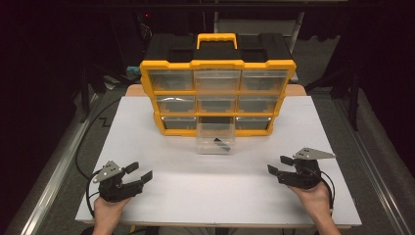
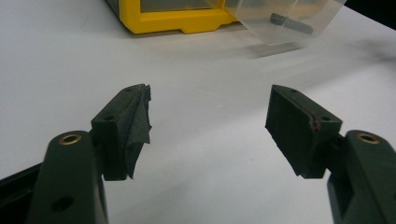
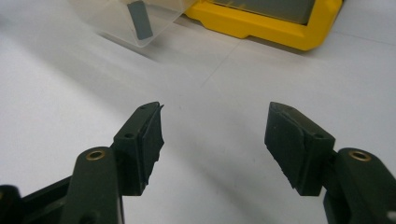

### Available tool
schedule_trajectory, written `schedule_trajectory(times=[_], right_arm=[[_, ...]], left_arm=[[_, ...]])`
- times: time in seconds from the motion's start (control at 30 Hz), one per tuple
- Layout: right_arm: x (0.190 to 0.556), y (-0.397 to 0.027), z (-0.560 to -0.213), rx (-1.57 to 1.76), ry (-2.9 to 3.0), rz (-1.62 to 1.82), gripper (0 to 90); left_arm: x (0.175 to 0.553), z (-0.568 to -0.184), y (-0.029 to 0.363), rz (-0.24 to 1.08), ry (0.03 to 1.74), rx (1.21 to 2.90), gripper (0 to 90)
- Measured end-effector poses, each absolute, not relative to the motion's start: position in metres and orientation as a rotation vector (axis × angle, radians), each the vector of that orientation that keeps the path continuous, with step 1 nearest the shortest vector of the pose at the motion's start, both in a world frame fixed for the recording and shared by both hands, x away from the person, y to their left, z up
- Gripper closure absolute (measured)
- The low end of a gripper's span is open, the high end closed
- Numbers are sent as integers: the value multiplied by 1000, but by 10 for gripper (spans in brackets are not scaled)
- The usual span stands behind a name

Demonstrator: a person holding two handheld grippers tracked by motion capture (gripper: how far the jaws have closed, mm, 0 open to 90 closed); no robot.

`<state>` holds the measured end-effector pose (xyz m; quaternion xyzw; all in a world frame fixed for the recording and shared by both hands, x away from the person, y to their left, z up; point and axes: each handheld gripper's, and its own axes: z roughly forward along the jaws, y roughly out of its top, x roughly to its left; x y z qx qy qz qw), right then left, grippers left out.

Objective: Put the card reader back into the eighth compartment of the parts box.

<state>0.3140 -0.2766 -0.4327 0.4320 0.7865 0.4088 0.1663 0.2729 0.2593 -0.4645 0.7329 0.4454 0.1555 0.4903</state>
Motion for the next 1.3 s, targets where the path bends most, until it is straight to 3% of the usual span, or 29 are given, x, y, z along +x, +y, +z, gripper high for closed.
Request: schedule_trajectory(times=[1.3], right_arm=[[286,-315,-457,1292,2092,1227,307]], left_arm=[[272,-464,260,383,1086,1777,313]])
